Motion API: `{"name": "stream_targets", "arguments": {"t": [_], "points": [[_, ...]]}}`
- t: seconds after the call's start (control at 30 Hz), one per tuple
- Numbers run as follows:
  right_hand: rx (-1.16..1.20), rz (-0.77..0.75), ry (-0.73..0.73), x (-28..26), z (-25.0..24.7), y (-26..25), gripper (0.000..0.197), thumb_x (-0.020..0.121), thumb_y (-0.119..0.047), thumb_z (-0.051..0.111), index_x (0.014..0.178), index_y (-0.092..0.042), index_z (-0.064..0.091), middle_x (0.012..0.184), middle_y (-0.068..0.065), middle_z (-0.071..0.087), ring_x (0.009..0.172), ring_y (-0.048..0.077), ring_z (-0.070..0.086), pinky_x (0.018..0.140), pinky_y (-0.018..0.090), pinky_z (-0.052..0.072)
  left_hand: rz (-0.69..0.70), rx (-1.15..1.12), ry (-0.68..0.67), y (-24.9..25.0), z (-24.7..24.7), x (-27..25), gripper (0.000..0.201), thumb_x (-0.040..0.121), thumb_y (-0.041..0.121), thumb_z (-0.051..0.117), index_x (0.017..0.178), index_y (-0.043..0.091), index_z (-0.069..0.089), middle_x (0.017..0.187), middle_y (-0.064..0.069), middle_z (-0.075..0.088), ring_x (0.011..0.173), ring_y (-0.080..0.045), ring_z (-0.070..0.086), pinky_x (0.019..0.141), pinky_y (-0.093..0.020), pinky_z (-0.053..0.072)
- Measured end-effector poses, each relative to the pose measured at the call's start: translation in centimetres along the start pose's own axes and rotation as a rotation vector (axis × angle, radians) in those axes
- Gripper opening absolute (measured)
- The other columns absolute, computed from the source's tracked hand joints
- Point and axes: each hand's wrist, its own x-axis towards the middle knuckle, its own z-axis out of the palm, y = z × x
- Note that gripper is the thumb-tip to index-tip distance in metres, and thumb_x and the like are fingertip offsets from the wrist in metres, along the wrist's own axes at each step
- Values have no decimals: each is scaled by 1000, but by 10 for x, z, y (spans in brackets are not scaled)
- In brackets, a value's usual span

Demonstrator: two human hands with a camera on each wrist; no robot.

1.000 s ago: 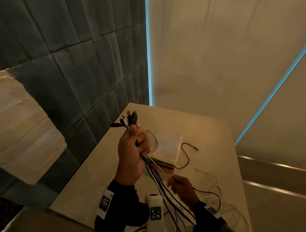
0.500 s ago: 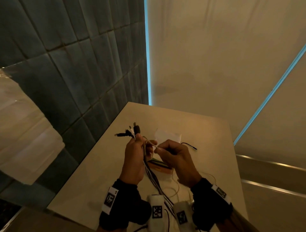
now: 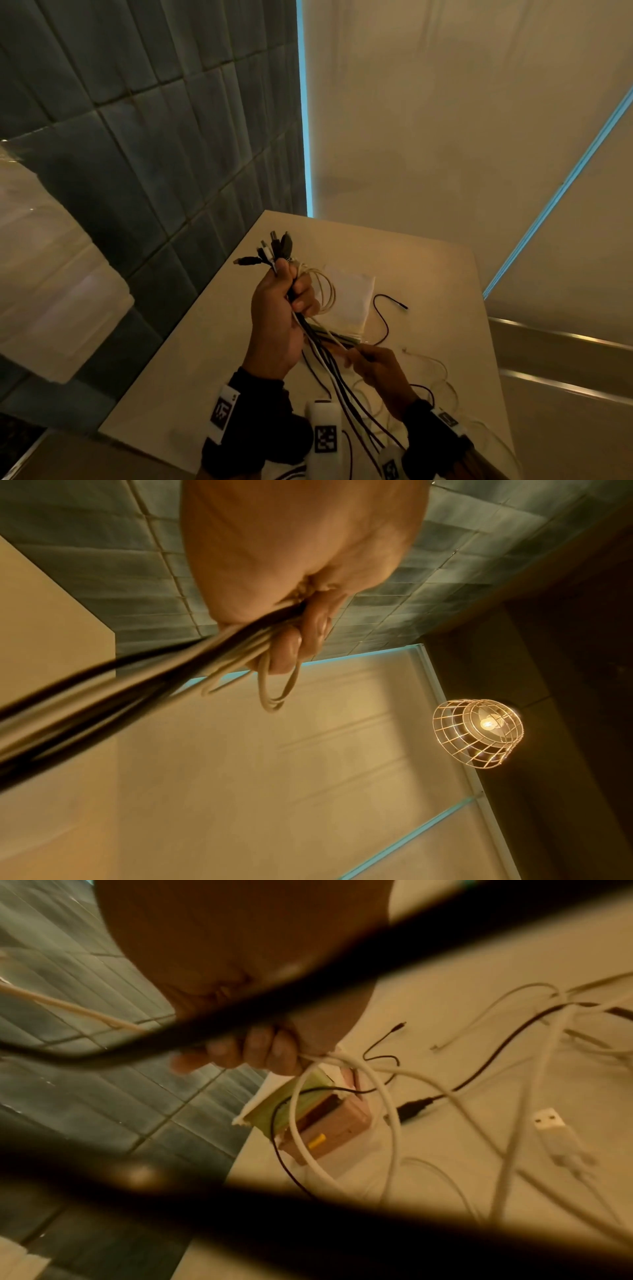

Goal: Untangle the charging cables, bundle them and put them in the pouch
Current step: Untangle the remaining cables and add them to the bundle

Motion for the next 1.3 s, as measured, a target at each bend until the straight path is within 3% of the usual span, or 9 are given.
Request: {"name": "stream_targets", "arguments": {"t": [0.23,0.37,0.5,0.63,0.73,0.87,1.03,1.17,1.3], "points": [[-71,-54,1,7,11,20,33,97,-13,54,64,-14,61,55,-7,41,52,6,34,52,16,29,15,25,2,1,-1,2,35,103,31,33,72,17,41,60,4,36,42,-7,27,43,-21,26],[-148,96,34,8,5,50,31,95,-12,53,65,-13,61,56,1,42,53,11,37,56,30,31,39,34,18,6,-5,2,33,103,30,33,74,16,41,61,3,36,42,-7,26,43,-23,24],[-189,183,143,11,-2,39,26,90,-16,59,64,-18,61,53,-5,47,51,10,41,52,28,33,22,109,63,3,-10,2,33,103,29,32,73,16,38,59,3,38,40,-7,27,41,-21,25],[94,-11,177,21,1,-39,15,91,-15,61,80,-5,61,63,4,50,53,15,43,47,26,38,-29,187,165,-7,-16,6,34,104,28,32,73,17,37,58,3,44,41,-8,32,40,-21,28],[197,-234,93,18,8,-96,18,92,-11,60,87,6,57,64,8,48,47,13,34,43,22,29,-83,233,219,-15,-12,5,30,104,27,33,79,15,43,63,-2,51,46,-11,43,42,-23,33],[189,-350,-97,4,21,-125,10,90,0,60,81,4,61,62,5,54,49,10,43,48,19,36,-102,183,206,-13,0,3,35,104,27,35,81,7,53,65,-7,61,61,-20,52,61,-32,44],[187,-187,-159,2,18,-85,13,89,-8,64,76,-5,66,61,0,57,53,11,45,52,23,34,-73,-20,106,-2,5,3,31,103,27,34,76,13,42,60,-2,43,53,-18,47,61,-32,46],[90,-79,-81,8,10,-37,21,84,-26,64,66,-16,68,62,3,54,58,10,47,59,23,38,-29,4,46,-1,1,3,33,103,28,33,73,16,40,60,3,38,43,-9,32,47,-25,35],[-92,-58,-21,8,4,4,33,94,-17,58,63,-21,66,56,1,51,55,10,45,59,24,36,-19,37,25,0,-3,3,33,103,29,33,72,17,39,58,4,37,40,-6,28,41,-20,26]]}}
